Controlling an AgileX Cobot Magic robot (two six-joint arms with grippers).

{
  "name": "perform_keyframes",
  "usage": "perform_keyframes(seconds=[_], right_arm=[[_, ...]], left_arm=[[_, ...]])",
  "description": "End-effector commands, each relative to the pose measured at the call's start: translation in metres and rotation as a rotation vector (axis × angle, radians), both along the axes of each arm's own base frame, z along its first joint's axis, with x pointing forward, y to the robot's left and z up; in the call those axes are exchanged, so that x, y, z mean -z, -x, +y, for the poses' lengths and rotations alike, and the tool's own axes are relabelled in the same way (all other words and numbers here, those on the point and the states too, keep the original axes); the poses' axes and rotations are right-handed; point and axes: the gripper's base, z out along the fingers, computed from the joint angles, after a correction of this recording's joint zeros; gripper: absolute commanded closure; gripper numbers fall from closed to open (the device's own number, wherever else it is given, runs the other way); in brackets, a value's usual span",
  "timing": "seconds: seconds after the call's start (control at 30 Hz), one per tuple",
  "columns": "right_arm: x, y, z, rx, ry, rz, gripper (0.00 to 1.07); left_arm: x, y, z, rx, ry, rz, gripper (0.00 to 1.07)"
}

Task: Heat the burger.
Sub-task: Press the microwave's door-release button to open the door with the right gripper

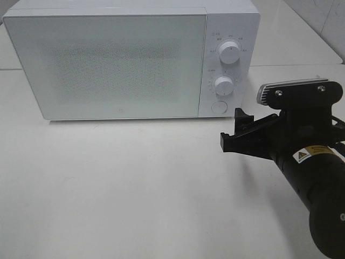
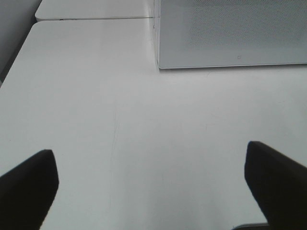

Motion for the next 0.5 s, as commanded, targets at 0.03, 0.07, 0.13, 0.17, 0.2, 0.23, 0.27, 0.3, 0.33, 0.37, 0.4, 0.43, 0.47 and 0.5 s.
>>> perform_keyframes(seconds=[0.03,0.07,0.13,0.17,0.2,0.23,0.27,0.3,0.33,0.37,0.4,0.43,0.47,0.5], right_arm=[[-0.0019,-0.0004,0.002,0.009,-0.043,-0.011,0.32],[-0.0019,-0.0004,0.002,0.022,-0.094,-0.01,0.32],[-0.0019,-0.0004,0.002,0.033,-0.134,-0.009,0.32],[-0.0019,-0.0004,0.002,0.033,-0.134,-0.009,0.32],[-0.0019,-0.0004,0.002,0.057,-0.228,-0.008,0.32],[-0.0019,-0.0004,0.002,0.082,-0.326,-0.006,0.32],[-0.0019,-0.0004,0.002,0.082,-0.326,-0.006,0.32],[-0.0019,-0.0004,0.002,0.094,-0.375,-0.004,0.32],[-0.0016,-0.0003,0.0021,0.127,-0.502,0.001,0.32],[-0.0016,-0.0003,0.0021,0.127,-0.502,0.001,0.32],[-0.0015,-0.0003,0.0021,0.159,-0.626,0.004,0.32],[-0.0015,-0.0003,0.0021,0.159,-0.626,0.004,0.32],[-0.0016,-0.0003,0.0022,0.173,-0.683,0.005,0.32],[-0.0015,-0.0003,0.0022,0.199,-0.786,0.008,0.32]], left_arm=[[-0.0002,0.0,-0.0002,-0.006,0.008,-0.016,0.09],[-0.0002,0.0,-0.0002,-0.006,0.008,-0.016,0.09],[-0.0002,0.0,-0.0002,-0.006,0.008,-0.016,0.09],[-0.0002,0.0,-0.0002,-0.006,0.008,-0.016,0.09],[-0.0002,0.0,-0.0002,-0.006,0.008,-0.016,0.09],[-0.0002,0.0,-0.0002,-0.006,0.008,-0.016,0.09],[-0.0002,0.0,-0.0002,-0.006,0.008,-0.016,0.09],[-0.0002,0.0,-0.0002,-0.006,0.008,-0.016,0.09],[-0.0002,0.0,-0.0002,-0.006,0.008,-0.016,0.09],[-0.0002,0.0,-0.0002,-0.006,0.008,-0.016,0.09],[-0.0002,0.0,-0.0002,-0.006,0.008,-0.016,0.09],[-0.0002,0.0,-0.0002,-0.006,0.008,-0.016,0.09],[-0.0002,0.0,-0.0002,-0.006,0.008,-0.016,0.09],[-0.0002,0.0,-0.0002,-0.006,0.008,-0.016,0.09]])
